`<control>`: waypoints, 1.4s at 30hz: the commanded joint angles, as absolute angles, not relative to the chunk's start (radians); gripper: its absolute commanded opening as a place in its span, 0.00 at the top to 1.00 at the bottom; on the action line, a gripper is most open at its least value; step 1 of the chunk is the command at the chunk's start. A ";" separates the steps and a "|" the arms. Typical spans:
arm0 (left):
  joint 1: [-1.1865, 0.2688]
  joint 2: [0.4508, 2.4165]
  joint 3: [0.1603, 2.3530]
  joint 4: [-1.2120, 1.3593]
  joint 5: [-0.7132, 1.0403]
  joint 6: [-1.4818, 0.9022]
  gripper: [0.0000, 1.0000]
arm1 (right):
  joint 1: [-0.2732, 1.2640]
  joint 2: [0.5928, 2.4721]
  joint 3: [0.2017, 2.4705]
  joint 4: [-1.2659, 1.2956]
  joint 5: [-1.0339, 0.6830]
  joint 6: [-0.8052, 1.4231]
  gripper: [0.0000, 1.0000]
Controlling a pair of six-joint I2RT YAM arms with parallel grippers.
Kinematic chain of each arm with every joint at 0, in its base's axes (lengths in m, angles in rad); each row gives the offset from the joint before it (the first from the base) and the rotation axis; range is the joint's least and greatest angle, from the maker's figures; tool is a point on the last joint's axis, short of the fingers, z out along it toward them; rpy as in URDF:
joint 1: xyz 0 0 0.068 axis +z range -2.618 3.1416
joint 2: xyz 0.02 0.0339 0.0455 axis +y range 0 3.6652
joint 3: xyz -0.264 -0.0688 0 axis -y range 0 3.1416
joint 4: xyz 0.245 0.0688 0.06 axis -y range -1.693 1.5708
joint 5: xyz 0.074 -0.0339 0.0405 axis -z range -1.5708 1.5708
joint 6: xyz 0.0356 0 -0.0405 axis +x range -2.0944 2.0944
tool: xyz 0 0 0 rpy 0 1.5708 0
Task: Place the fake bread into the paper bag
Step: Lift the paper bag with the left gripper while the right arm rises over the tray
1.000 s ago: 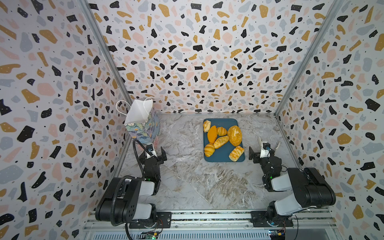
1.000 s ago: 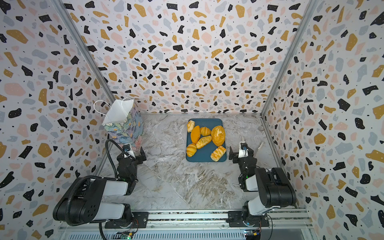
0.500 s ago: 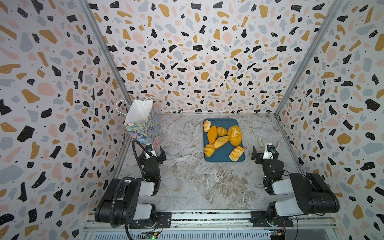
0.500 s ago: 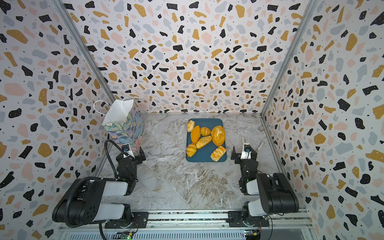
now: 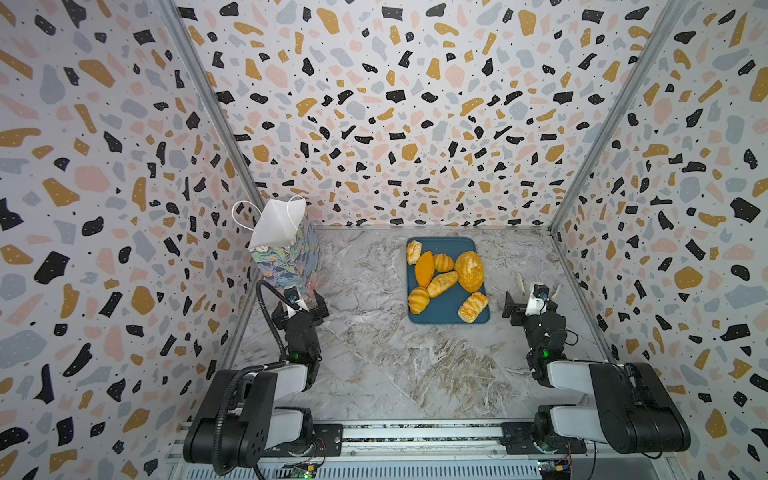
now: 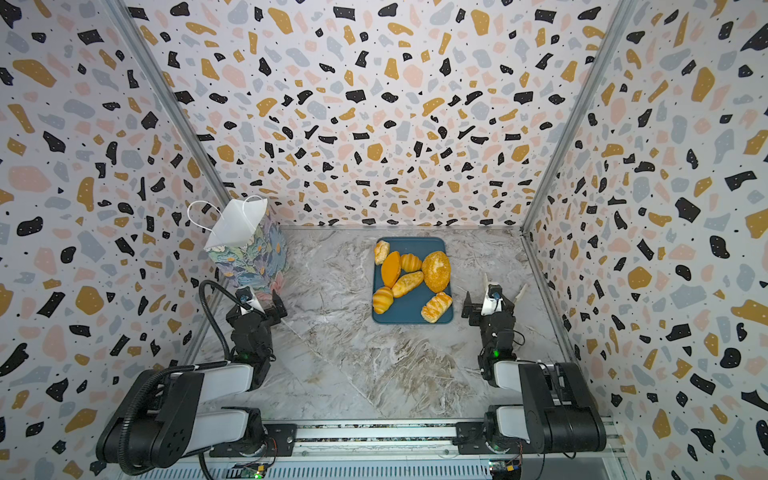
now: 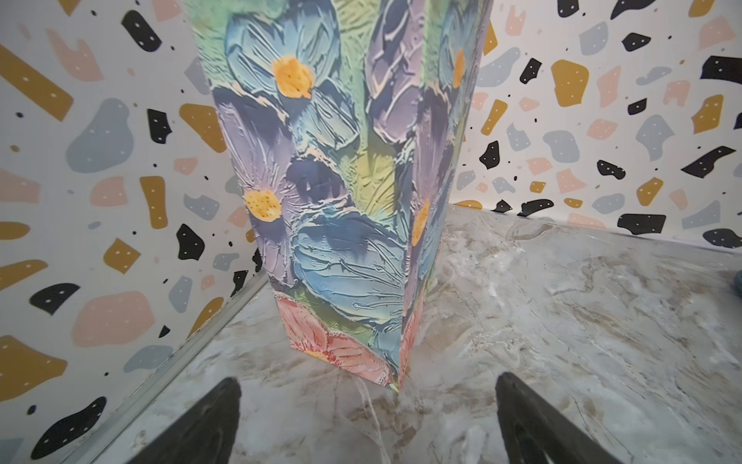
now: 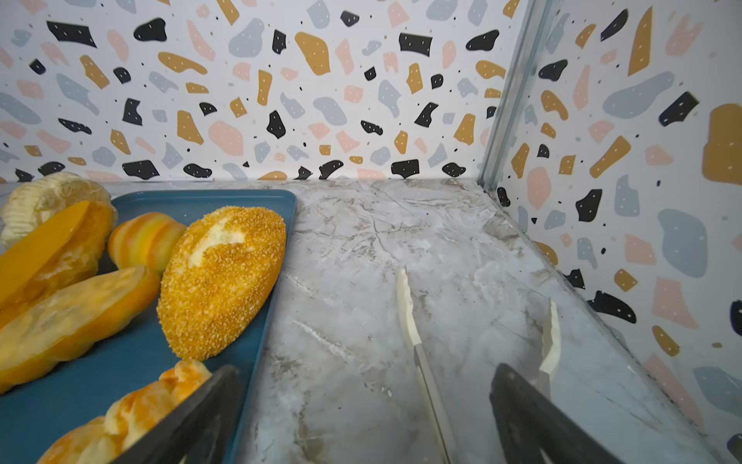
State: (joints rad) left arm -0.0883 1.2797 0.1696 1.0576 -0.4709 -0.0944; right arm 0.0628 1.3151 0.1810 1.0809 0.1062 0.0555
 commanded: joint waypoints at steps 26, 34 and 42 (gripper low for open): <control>-0.093 0.989 0.372 0.484 -0.729 -0.493 0.01 | 0.129 1.140 0.456 0.490 0.256 0.211 0.01; -0.094 0.887 0.459 0.314 -0.664 -0.550 0.01 | 0.129 1.149 0.604 0.210 0.201 0.317 0.01; -0.094 0.811 0.593 0.153 -0.644 -0.573 0.01 | 0.129 1.206 0.777 -0.021 0.070 0.299 0.01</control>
